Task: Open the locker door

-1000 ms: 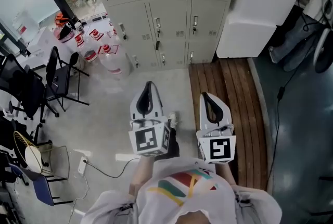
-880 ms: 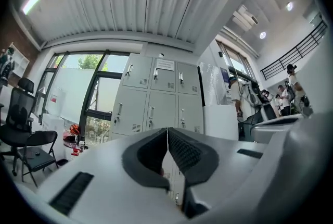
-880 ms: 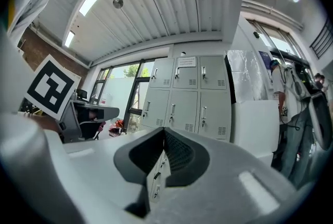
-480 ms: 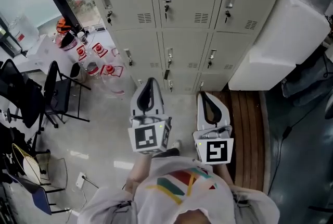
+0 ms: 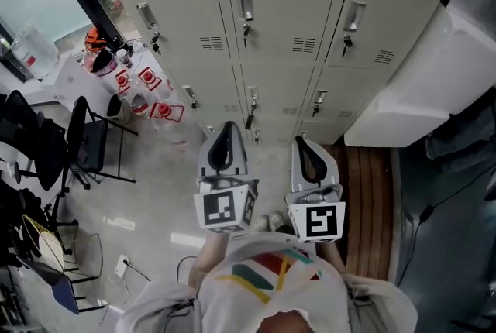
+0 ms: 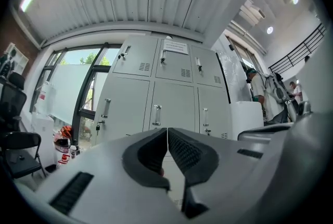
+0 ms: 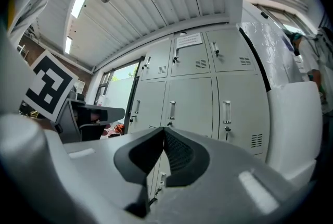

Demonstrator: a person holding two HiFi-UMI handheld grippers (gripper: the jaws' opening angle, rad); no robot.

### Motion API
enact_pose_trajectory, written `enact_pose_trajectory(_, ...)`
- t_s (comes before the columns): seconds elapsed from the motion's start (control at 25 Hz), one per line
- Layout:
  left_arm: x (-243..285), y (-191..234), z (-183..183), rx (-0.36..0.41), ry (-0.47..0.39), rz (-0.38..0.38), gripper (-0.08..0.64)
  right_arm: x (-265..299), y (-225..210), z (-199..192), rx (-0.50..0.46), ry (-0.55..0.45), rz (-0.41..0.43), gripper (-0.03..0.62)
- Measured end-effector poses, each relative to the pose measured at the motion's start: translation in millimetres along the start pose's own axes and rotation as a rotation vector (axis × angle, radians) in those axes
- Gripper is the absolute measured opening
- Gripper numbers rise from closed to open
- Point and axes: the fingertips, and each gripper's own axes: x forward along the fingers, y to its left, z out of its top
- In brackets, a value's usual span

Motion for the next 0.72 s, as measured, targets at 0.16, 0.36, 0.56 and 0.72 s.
enact_pose_trajectory(0.16,12,-13,0,-0.003,0.009,-0.004,0.018,8,-11,1,-0.004,-0.009,0.02,0.005)
enact_pose_trajectory(0.36,24,-15,-6,0.001,0.017,0.008,0.018,17,-20,-4,-0.001,-0.008,0.036,0.005)
enact_pose_trajectory(0.56,27,-17,-5,0.007,0.003,0.007,0.018,19,-22,-5,-0.004,-0.004,0.053,0.005)
enact_pose_trajectory(0.72,28,-15,-2,0.026,-0.009,0.007,0.019,23,-20,-4,0.006,-0.013,0.06,0.005)
